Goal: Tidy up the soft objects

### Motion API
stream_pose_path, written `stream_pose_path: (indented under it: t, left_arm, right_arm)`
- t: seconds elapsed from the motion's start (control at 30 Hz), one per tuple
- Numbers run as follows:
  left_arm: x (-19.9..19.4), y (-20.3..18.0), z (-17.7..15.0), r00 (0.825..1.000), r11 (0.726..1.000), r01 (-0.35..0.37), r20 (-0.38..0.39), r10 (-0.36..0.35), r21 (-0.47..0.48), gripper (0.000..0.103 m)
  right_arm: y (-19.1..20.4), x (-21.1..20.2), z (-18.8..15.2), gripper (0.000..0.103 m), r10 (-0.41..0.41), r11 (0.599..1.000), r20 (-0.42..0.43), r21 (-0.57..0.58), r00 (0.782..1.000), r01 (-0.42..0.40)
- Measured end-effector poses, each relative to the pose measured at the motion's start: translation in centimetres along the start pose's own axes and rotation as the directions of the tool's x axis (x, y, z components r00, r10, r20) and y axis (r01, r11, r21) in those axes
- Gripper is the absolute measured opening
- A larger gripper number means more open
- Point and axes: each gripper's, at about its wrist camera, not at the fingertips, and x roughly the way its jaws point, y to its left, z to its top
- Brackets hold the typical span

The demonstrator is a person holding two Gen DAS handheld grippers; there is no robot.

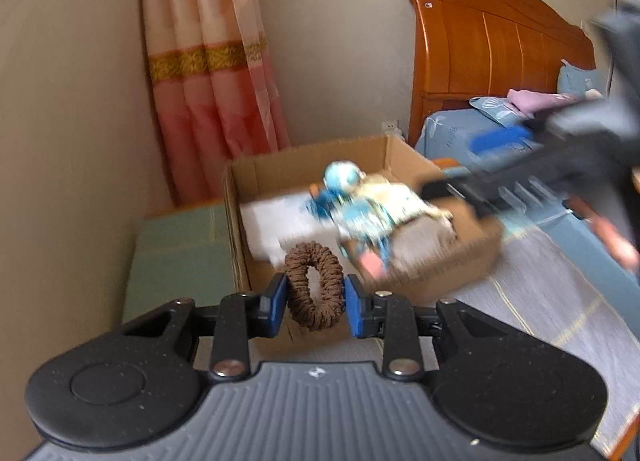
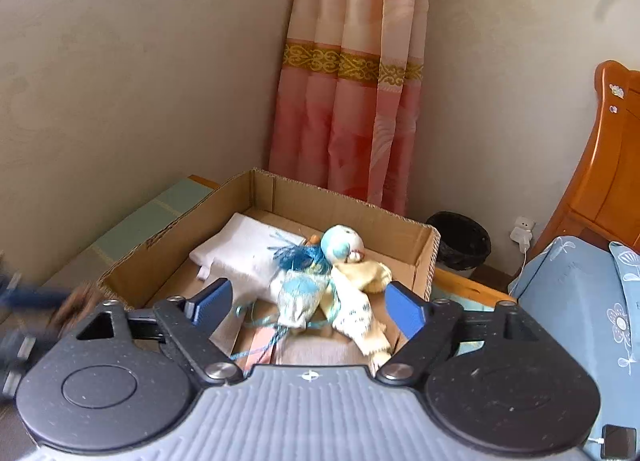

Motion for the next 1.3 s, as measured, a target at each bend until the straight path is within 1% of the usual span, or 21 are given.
stream_pose_path:
  t: [0.07, 0.17, 0.2, 0.23, 0.27, 0.3, 0.33, 0.37, 0.43, 0.5, 0.57, 0.67, 0.77, 0.83, 0.9, 1.0, 1.1, 1.17, 1.3]
  left_arm:
    - [1.8, 0.5, 1.9, 1.0, 1.0, -0.006, -0.008, 0.006, 0.008, 0.03]
    - [4.9, 1.1, 4.6, 0.999, 1.0, -0.014, -0.032, 0.015, 0.023, 0.03]
    - [5.7, 1.3, 5.3, 0.999, 0.999, -0.026, -0.034, 0.027, 0.027, 0.038]
    - [6.5, 1.4, 5.9, 0.999, 0.999, -0.04, -0.034, 0.041, 0.029, 0.057]
    - [7.2, 1.5, 6.3, 0.997, 0.997, -0.071, -0.034, 0.071, 0.022, 0.071]
    - [7.7, 1.6, 6.7, 0.994, 0.994, -0.11, -0.025, 0.11, 0.006, 0.095]
    - [7.7, 1.8, 6.7, 0.99, 0.99, -0.138, -0.001, 0.138, -0.006, 0.1]
    - [7.4, 2.0, 6.5, 0.99, 0.99, -0.14, 0.031, 0.14, -0.01, 0.1]
    - [6.8, 2.2, 6.2, 0.991, 0.991, -0.133, 0.032, 0.133, -0.02, 0.1]
    - [5.6, 2.3, 5.7, 0.989, 0.99, -0.14, 0.041, 0.142, -0.029, 0.101]
    - [4.3, 2.0, 5.1, 0.984, 0.986, -0.168, 0.05, 0.169, -0.021, 0.101]
    - [2.3, 1.1, 4.1, 0.974, 0.977, -0.214, 0.071, 0.213, 0.0, 0.103]
    - [0.5, 0.1, 3.1, 0.964, 0.966, -0.258, 0.068, 0.258, -0.004, 0.102]
    - [-0.7, -0.7, 2.3, 0.963, 0.965, -0.262, 0.052, 0.263, -0.019, 0.102]
    - [-1.7, -1.3, 1.7, 0.968, 0.968, -0.247, 0.022, 0.249, -0.052, 0.102]
    - [-2.7, -1.9, 1.0, 0.974, 0.969, -0.227, -0.046, 0.224, -0.095, 0.102]
    - [-3.2, -2.4, 0.6, 0.975, 0.971, -0.214, -0.087, 0.206, -0.106, 0.102]
    - [-3.2, -2.7, 0.6, 0.971, 0.967, -0.228, -0.106, 0.216, -0.116, 0.102]
    - [-3.6, -3.1, 0.4, 0.969, 0.964, -0.234, -0.116, 0.22, -0.124, 0.102]
  right_arm:
    - [0.0, -1.0, -0.6, 0.09, 0.001, 1.0, 0.017, 0.007, 1.0, -0.001]
    - [0.1, -2.4, -1.6, 0.092, -0.026, 1.0, 0.047, 0.008, 0.999, 0.026]
    - [0.1, -2.8, -1.8, 0.092, -0.03, 1.0, 0.05, 0.009, 0.998, 0.03]
    - [0.1, -3.1, -2.1, 0.092, -0.033, 0.999, 0.051, 0.011, 0.998, 0.033]
    - [0.2, -3.5, -2.3, 0.092, -0.04, 0.999, 0.057, 0.013, 0.998, 0.039]
    - [0.1, -3.8, -2.5, 0.094, -0.045, 0.999, 0.06, 0.017, 0.997, 0.044]
    - [0.0, -4.0, -2.6, 0.096, -0.048, 0.999, 0.063, 0.02, 0.997, 0.046]
    - [-0.1, -4.2, -2.7, 0.097, -0.051, 0.999, 0.069, 0.023, 0.996, 0.049]
    - [-0.3, -4.7, -2.8, 0.098, -0.049, 0.998, 0.079, 0.032, 0.996, 0.047]
    - [-0.6, -5.2, -3.0, 0.1, -0.039, 0.998, 0.084, 0.044, 0.996, 0.036]
    - [-0.6, -5.5, -3.1, 0.103, -0.042, 0.998, 0.092, 0.053, 0.995, 0.037]
    - [-0.5, -5.9, -3.3, 0.103, -0.054, 0.996, 0.088, 0.08, 0.995, 0.047]
    - [-0.3, -5.9, -3.4, 0.103, -0.108, 0.986, 0.045, 0.13, 0.993, 0.101]
    - [-0.2, -5.5, -3.4, 0.103, -0.149, 0.974, -0.013, 0.168, 0.989, 0.149]
    - [-0.1, -5.1, -3.6, 0.103, -0.181, 0.958, -0.079, 0.212, 0.98, 0.194]
    - [0.1, -4.8, -4.3, 0.103, -0.19, 0.941, -0.147, 0.255, 0.971, 0.222]
    - [0.8, -5.2, -5.0, 0.103, -0.199, 0.937, -0.172, 0.256, 0.965, 0.239]
    - [1.2, -5.7, -5.2, 0.103, -0.191, 0.936, -0.175, 0.263, 0.966, 0.233]
    - [1.7, -6.2, -5.4, 0.103, -0.188, 0.933, -0.175, 0.276, 0.967, 0.231]
